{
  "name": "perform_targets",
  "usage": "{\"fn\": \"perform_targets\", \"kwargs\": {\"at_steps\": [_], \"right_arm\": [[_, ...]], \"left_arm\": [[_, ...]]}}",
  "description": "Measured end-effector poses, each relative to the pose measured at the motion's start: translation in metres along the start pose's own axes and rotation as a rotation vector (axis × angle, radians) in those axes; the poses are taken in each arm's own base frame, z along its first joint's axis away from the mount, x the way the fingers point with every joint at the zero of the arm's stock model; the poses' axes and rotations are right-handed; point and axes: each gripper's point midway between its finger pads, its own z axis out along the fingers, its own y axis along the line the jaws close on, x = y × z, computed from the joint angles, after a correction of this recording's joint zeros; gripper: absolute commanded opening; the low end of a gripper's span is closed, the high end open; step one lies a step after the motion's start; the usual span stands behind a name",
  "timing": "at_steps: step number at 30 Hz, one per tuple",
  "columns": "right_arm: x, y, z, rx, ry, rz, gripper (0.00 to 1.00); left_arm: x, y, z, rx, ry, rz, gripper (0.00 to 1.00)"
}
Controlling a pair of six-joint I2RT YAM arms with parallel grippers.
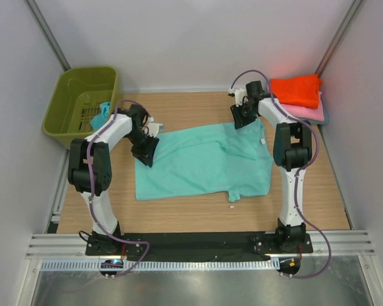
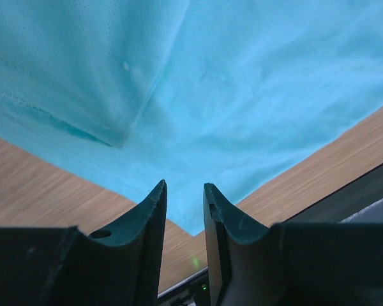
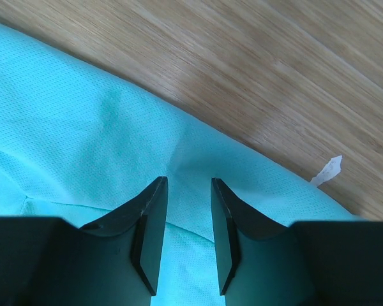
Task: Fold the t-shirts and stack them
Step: Fold the tshirt
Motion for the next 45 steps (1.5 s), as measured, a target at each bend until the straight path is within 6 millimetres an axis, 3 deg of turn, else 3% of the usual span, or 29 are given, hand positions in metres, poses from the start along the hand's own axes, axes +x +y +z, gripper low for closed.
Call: {"fn": "perform_targets", "kwargs": {"at_steps": [5,9,14,19,23,33,45], "right_arm": [[0.001,0.000,0.001,0.000,0.003,0.009,0.38],[0.002,-0.001,0.001,0.004,0.005,0.008,0.38],[0.006,-0.002,0.000,0.016,0.026,0.010,0.38],[0.019,-0.003,-0.001,0.027,0.081,0.009,0.38],[0.025,-0.006,-0.002,0.042,0.106,0.007,0.39],[0.018,-0.025,0.003,0.112,0.118,0.001,0.39],[-0.027,-0.075,0.021,0.219,-0.005,-0.005,0.40]], "left_arm": [[-0.004,-0.008,-0.033,-0.029,-0.060,0.037,0.30],[-0.028,0.005,-0.041,-0.070,-0.101,0.044,0.29],[-0.060,0.039,-0.019,-0.114,-0.095,0.023,0.28],[-0.068,0.060,0.012,-0.125,-0.039,-0.003,0.27],[-0.080,0.071,0.024,-0.138,-0.035,-0.010,0.27],[-0.129,0.100,0.021,-0.198,-0.130,-0.026,0.28],[-0.203,0.134,0.014,-0.303,-0.324,-0.003,0.35]]}}
